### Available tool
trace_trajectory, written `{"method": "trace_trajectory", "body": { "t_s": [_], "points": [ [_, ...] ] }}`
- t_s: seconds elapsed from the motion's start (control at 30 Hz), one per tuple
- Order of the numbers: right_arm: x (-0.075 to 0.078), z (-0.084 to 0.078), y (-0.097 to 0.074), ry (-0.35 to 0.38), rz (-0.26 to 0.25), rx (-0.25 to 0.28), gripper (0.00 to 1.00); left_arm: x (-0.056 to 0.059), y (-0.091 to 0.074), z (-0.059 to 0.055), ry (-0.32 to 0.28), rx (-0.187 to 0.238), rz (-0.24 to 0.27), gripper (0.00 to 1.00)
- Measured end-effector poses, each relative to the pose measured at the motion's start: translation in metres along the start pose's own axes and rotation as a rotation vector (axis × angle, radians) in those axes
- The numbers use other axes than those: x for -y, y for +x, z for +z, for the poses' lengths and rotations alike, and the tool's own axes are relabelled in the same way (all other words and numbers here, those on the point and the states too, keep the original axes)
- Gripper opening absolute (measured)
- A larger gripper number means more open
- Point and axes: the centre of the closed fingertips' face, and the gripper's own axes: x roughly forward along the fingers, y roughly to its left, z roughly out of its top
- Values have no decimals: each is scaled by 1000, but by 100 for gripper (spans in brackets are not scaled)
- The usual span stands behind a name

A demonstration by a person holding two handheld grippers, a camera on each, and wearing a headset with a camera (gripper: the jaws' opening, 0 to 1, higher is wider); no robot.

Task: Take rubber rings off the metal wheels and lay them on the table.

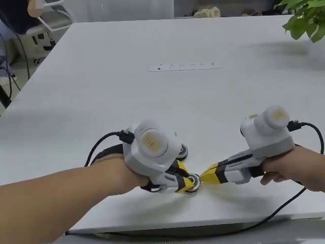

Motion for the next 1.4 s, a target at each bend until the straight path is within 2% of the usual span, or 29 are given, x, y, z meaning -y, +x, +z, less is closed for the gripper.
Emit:
{"method": "trace_trajectory", "body": {
  "t_s": [0.93,1.0,1.03,1.07,1.1,1.13,1.17,1.27,1.4],
  "points": [
    [-9,5,4,-10,30,10,0,-1,0,0,3,-8,2,7],
    [-11,7,5,-14,40,14,0,-1,0,0,3,-8,3,7],
    [-15,10,6,-14,61,29,0,-1,0,0,2,-8,3,7],
    [-29,14,8,5,131,47,0,-1,0,0,2,-6,5,7],
    [-16,6,5,-53,62,-11,0,-1,0,0,-2,-7,5,7],
    [-16,9,8,-69,68,5,0,-1,-1,1,0,-5,4,7],
    [-16,9,9,-48,69,11,0,-1,-1,1,-1,-5,4,7],
    [-10,5,10,-72,54,-4,0,-1,-1,1,0,-6,6,7],
    [-11,9,8,-90,45,4,0,-1,-1,1,-4,0,6,7]
  ]
}}
